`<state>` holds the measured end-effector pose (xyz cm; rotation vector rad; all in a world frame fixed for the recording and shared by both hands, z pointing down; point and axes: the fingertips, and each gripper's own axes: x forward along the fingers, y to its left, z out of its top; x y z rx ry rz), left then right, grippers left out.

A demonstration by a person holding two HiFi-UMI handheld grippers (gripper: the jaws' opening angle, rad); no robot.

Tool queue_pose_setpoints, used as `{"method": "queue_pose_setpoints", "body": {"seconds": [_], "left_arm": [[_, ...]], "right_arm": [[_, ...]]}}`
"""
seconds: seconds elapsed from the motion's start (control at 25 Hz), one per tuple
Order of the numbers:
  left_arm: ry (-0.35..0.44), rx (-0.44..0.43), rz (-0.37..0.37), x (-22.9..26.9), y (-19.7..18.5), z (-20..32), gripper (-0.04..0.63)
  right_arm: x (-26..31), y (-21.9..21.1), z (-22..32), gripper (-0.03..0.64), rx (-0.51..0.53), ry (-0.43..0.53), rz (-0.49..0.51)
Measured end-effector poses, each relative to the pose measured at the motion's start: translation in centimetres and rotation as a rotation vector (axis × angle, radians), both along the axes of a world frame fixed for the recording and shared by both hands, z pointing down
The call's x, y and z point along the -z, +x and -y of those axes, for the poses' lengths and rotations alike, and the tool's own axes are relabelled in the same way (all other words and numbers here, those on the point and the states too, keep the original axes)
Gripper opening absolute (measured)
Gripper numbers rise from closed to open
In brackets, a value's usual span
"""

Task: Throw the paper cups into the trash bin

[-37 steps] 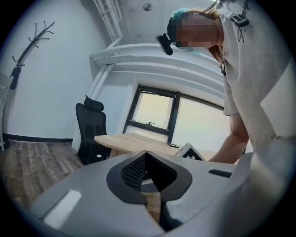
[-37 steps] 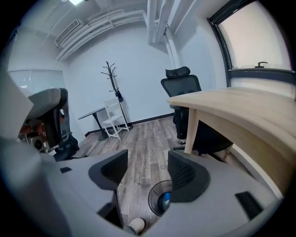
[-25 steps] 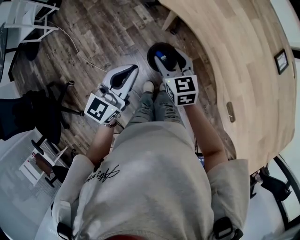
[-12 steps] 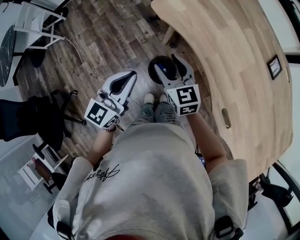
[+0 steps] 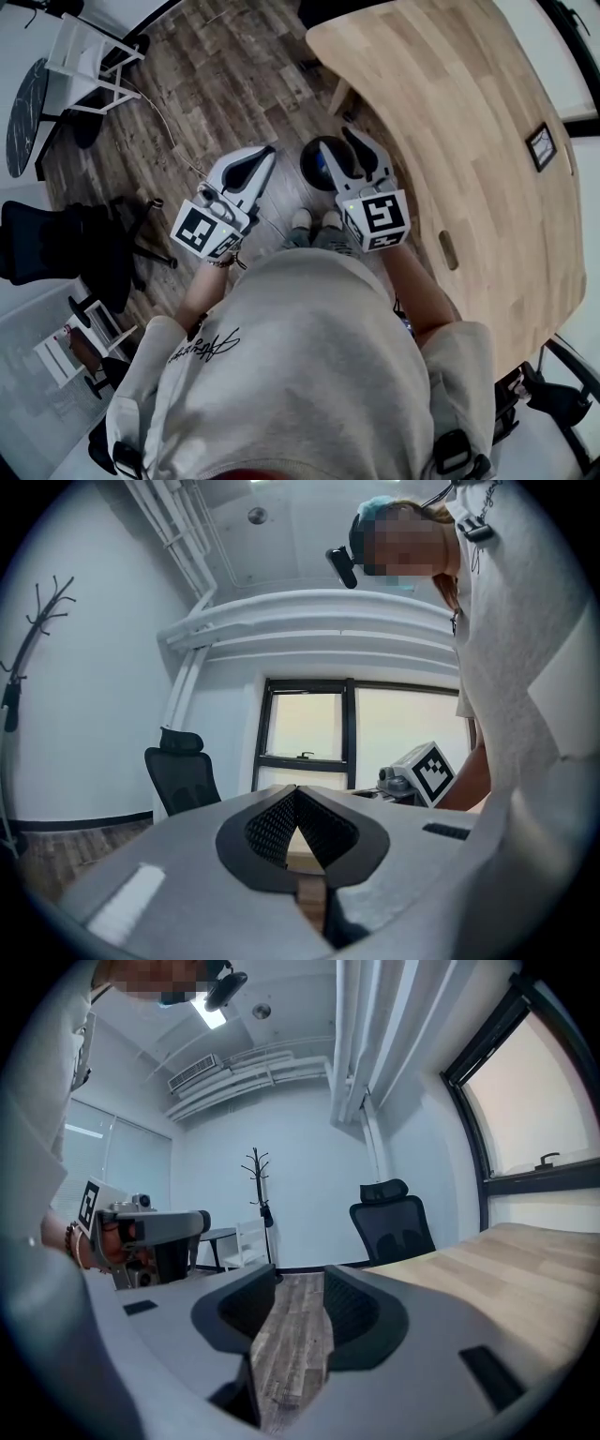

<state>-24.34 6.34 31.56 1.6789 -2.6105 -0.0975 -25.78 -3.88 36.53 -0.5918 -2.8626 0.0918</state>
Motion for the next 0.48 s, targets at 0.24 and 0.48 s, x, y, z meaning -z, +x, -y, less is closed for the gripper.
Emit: {"method": "queue_pose_setpoints", "body": {"seconds": [0.24,0.48], "left_arm": [[-0.001,0.010,0.029,1.0,-0.1,-0.2,0.003],[0.007,-0.007,0.051,1.8,0.5,0.3,0.003]], "right_arm": [[1.3,0.2,0.0,0.130,0.016,-0.016,0.027],[2.8,0.6,0.0,0.090,0.023,-0.029,0.062]]}}
